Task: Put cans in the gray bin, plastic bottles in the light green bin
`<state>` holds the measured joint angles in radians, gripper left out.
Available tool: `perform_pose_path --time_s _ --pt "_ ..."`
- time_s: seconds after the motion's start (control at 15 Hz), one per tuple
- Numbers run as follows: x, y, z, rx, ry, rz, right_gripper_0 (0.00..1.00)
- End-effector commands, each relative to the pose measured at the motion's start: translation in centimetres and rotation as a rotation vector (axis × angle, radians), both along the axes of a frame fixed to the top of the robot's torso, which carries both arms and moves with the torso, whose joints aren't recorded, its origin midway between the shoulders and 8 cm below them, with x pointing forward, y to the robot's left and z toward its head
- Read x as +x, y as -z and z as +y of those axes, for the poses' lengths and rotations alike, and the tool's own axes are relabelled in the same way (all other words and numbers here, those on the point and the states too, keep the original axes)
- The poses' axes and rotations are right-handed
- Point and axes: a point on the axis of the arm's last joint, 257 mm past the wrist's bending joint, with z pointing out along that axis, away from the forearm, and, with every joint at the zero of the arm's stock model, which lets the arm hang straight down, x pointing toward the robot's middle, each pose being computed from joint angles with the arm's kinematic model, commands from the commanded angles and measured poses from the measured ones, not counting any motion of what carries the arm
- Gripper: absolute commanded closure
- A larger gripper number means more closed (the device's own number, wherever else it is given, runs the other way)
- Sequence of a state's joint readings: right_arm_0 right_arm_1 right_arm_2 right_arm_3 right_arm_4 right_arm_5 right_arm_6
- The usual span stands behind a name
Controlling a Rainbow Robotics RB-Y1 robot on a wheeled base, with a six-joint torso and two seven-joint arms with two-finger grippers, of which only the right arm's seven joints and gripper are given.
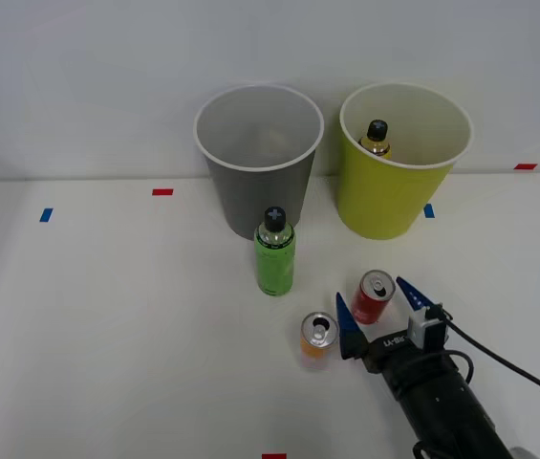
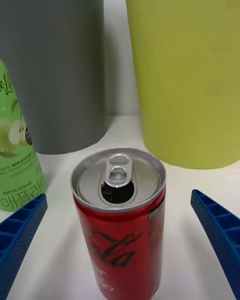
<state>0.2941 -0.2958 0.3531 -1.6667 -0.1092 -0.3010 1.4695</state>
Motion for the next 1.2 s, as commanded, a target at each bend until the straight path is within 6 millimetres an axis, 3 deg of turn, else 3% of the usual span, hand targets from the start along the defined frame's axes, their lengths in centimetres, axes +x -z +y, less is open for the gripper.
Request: perform_pose_path --time_s 0.07,0.4,0.47,0.53,0.67,0.73,0.87,1.2 --pt "1.11 0.17 0.96 0.018 -0.005 0.0 0.0" --pt "1.9 -0.37 1.2 0.011 -0.011 -0.015 0.0" --pt "1.9 -0.37 1.19 0.006 -0.014 -0.016 0.14" --pt "1.91 -0.39 1.21 -0.003 -0.017 -0.019 0.42" --pt "1.84 -0.33 1.02 -0.016 -0.02 -0.022 0.76" --pt "1.8 -0.37 0.83 -0.022 -0.022 -0.026 0.85" --pt "1.69 -0.35 0.55 -0.031 -0.025 -0.029 0.97" --pt "1.27 -0.65 0.42 -0.012 -0.021 -0.044 1.0"
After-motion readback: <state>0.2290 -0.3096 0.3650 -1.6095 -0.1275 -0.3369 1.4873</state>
